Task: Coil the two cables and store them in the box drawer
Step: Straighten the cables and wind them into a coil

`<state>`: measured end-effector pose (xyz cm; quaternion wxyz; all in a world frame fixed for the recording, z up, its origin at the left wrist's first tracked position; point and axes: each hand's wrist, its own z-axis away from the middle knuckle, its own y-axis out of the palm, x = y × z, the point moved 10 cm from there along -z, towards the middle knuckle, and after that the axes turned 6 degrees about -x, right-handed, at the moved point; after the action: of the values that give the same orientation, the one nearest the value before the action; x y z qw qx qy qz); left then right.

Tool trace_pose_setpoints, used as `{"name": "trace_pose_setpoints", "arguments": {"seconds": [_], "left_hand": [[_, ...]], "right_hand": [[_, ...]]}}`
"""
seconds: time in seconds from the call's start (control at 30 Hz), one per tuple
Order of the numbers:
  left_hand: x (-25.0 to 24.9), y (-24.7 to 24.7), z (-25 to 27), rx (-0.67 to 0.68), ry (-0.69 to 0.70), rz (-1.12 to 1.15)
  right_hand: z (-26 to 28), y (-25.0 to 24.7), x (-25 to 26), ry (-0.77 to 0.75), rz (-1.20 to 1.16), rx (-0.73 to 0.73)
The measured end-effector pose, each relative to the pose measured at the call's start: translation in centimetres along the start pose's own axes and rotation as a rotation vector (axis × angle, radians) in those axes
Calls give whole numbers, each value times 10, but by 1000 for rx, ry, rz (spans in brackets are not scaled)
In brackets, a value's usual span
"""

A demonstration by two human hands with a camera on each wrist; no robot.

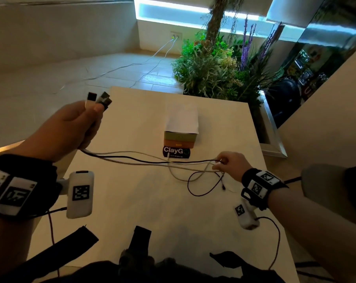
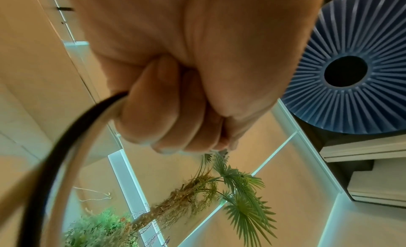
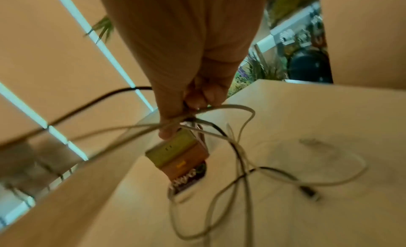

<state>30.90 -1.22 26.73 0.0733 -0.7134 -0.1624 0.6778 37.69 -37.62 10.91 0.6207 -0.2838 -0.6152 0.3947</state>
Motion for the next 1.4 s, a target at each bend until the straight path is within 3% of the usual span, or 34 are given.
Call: {"name": "trace_pose_setpoints", "arguments": {"seconds": [0.1,0.17,0.23,0.33,0.43,0.6,0.67,0.8,0.93,1.07,1.2,1.27,1.33,1.4], "left_hand": [[9,-1,4,-35,-38,42],[12,2,7,-55,-42,6],[14,5,8,-72,-41,-16],[16,7,6,-87,-30,-26],[20,3,5,-90,-36,-76],[31,-23,1,-107,-29,-100],[32,-27,1,-106,-27,-123],[33,-24,0,-90,-6,-185],[40,-29,-3,-89,-26,-189],[46,-31,-3,-53,-51,-216],[50,-41,-3,-73,-55,-227],[54,-47,-2,-73,-80,-208],[57,-48,-2,-59,-97,-181],[55,-42,0,-62,-111,-132]], "right_hand": [[1,-17,18,12,-247,14],[1,-23,31,35,-475,82],[-1,-25,39,32,-543,165],[-2,-21,41,-21,-409,261],[-5,-23,35,-21,-383,254],[-5,-30,22,-181,93,150],[-3,-26,19,-191,102,133],[1,-27,21,-117,-195,128],[-7,-39,25,-215,-34,89],[-25,-89,33,-359,6,-158],[-33,-89,33,-500,415,-110],[-44,-86,11,-381,440,-19],[-53,-87,-8,-203,328,40],[-51,-79,-12,-119,265,73]]}}
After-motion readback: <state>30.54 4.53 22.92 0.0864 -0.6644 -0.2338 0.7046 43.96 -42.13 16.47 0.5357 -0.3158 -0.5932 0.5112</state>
